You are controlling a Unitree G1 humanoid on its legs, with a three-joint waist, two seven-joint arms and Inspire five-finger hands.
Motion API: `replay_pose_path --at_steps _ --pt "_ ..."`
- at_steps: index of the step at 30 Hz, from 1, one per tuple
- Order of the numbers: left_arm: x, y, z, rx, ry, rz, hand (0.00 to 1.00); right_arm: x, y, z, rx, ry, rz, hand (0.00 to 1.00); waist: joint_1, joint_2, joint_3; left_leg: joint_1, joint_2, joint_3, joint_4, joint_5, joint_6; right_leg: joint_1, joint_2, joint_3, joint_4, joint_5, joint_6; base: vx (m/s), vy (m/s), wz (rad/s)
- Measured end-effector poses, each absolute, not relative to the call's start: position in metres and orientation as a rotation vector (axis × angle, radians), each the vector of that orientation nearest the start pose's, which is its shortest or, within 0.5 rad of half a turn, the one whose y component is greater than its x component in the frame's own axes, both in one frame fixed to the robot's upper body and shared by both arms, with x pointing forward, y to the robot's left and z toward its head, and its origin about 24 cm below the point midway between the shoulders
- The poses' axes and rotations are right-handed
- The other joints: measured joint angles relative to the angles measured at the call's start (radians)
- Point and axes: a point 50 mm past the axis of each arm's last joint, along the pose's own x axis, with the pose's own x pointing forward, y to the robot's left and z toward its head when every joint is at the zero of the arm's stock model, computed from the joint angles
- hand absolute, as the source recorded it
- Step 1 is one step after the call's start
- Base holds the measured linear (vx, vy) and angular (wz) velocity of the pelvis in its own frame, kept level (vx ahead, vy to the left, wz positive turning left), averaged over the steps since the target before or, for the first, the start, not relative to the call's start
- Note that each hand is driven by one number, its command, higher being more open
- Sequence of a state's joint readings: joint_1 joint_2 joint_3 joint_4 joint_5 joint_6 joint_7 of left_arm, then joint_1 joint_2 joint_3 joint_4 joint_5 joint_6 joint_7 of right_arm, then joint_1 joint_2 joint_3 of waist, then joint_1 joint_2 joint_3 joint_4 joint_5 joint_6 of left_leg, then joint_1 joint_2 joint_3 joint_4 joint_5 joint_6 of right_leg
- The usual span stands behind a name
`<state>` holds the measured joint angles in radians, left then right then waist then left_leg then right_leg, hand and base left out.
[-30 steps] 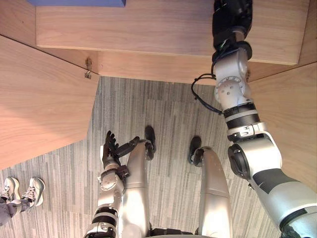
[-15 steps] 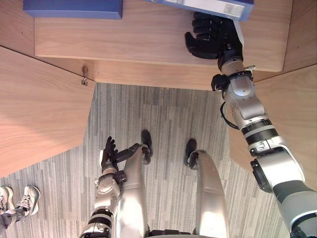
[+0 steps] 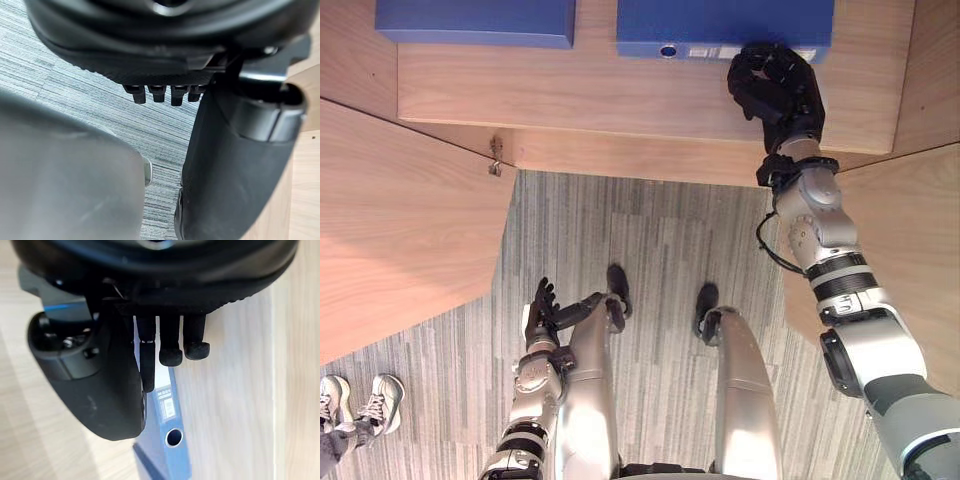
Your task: Walk over to the cabinet, pick up the folder, carry it to the office cabinet, place the folder inside the office cabinet, then close the office cabinet door
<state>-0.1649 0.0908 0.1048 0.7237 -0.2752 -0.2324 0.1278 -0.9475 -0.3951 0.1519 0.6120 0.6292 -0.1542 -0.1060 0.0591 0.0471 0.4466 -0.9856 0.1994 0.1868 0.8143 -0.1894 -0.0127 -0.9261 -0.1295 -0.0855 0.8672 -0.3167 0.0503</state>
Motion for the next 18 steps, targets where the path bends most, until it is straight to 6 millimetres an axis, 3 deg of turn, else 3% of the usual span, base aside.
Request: replay_pose_path --at_steps 3,11,16,18 --pt "0.251 0.204 -0.054 -0.183 0.319 0.336 1.00 0.394 -0.157 0.232 0.218 -0.430 0.061 0.00 0.000 0.000 0.000 -0.007 0.009 0.000 0.003 0.000 0.000 -0.006 0.010 0.001 -0.006 0.004 -0.001 -0.03 -0.045 -0.08" --pt "0.263 0.203 -0.042 -0.221 0.268 0.365 1.00 0.407 -0.128 0.279 0.163 -0.477 0.002 0.00 0.005 0.001 -0.001 -0.060 0.016 -0.011 0.025 0.002 0.002 -0.057 0.016 -0.004 0.016 0.010 -0.003 -0.03 -0.035 -0.02" --pt "0.266 0.197 -0.037 -0.236 0.236 0.356 1.00 0.412 -0.139 0.301 0.039 -0.484 -0.101 0.00 0.009 0.003 -0.002 -0.074 -0.011 -0.012 0.004 0.025 0.013 -0.075 -0.009 -0.010 0.024 0.010 -0.004 -0.04 -0.030 0.14" --pt "0.266 0.195 -0.037 -0.232 0.237 0.347 1.00 0.412 -0.143 0.301 0.007 -0.485 -0.122 0.00 0.010 0.003 -0.002 -0.074 -0.014 -0.012 0.001 0.029 0.017 -0.074 -0.013 -0.011 0.024 0.011 -0.004 -0.03 -0.025 0.11"
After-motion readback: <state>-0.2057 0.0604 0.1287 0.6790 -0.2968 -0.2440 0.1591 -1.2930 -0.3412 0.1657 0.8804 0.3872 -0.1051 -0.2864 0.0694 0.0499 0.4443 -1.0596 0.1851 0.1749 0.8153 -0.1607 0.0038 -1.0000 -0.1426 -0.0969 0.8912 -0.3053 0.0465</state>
